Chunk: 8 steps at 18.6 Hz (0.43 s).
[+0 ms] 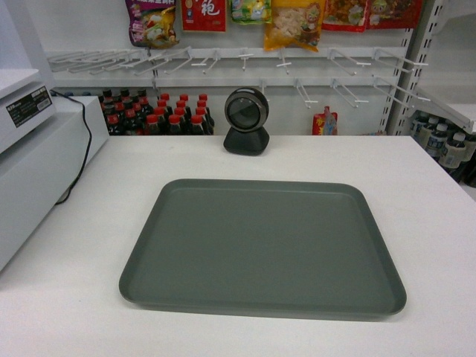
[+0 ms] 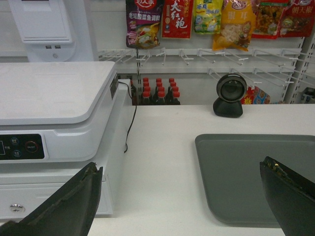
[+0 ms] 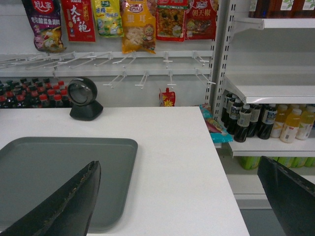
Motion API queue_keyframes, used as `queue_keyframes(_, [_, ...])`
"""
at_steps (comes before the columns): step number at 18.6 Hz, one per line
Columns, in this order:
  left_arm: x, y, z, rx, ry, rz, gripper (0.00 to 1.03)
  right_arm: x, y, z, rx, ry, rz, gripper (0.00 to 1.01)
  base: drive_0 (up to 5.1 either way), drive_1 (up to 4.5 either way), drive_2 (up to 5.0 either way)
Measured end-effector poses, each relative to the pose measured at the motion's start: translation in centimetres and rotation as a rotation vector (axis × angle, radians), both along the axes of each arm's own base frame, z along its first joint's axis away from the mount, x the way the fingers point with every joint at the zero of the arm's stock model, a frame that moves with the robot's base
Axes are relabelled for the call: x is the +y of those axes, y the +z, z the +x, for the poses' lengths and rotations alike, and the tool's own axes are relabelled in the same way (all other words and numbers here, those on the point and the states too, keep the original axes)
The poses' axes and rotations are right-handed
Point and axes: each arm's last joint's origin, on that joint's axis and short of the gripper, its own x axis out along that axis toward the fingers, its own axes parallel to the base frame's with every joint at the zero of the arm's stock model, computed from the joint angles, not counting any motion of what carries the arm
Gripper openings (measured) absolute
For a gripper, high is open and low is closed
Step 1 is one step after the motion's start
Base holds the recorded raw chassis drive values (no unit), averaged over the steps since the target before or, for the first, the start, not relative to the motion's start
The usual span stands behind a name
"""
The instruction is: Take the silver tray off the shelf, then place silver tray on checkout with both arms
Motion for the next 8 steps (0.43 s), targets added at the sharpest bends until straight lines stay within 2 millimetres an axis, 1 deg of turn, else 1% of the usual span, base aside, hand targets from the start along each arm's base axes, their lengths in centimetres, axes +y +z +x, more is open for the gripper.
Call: queue_keyframes(8, [0.00, 0.00, 0.00, 0.000, 0.000, 0.000, 0.98, 0.00, 0.00, 0.00, 0.000, 0.000, 0.000, 0.98, 0.0, 0.00, 0.0])
